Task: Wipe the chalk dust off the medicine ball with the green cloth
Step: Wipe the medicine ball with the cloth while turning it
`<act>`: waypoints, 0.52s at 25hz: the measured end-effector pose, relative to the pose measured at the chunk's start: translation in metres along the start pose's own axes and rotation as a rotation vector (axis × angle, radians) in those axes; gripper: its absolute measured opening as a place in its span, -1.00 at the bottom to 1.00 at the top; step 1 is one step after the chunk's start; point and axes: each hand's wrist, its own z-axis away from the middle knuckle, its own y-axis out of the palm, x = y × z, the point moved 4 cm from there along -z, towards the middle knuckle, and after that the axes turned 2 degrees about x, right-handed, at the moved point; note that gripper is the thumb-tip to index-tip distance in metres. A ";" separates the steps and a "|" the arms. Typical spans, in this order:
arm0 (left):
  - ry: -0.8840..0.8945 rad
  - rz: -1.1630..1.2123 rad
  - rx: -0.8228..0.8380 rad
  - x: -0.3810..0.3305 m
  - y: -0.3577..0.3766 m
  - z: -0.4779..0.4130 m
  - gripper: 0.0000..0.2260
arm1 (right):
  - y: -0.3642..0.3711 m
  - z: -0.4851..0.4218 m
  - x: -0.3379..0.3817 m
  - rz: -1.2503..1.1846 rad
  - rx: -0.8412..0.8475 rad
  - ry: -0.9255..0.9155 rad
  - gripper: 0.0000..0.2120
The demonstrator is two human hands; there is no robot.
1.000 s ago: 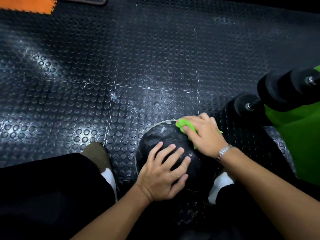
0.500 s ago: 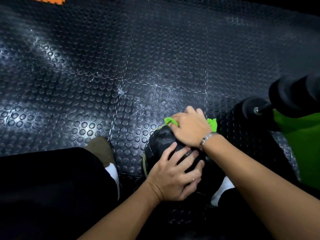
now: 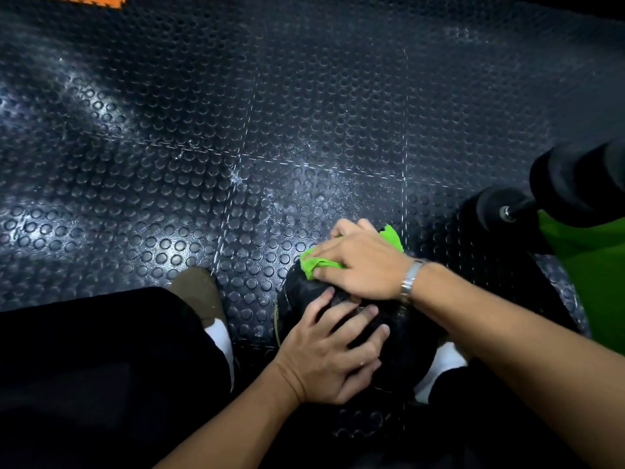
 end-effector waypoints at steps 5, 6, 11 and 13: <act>0.023 0.033 0.021 0.014 -0.002 -0.008 -0.63 | -0.016 -0.029 0.003 0.034 0.018 0.187 -0.57; 0.019 0.037 0.021 0.015 -0.004 -0.009 -0.63 | -0.011 -0.033 0.020 0.130 0.007 0.115 -0.58; -0.035 0.032 -0.010 0.018 -0.007 -0.011 -0.63 | -0.020 -0.011 0.006 -0.199 0.060 0.023 -0.62; -0.031 0.026 0.007 0.022 -0.005 -0.016 -0.64 | -0.023 -0.025 0.005 -0.118 -0.022 0.102 -0.64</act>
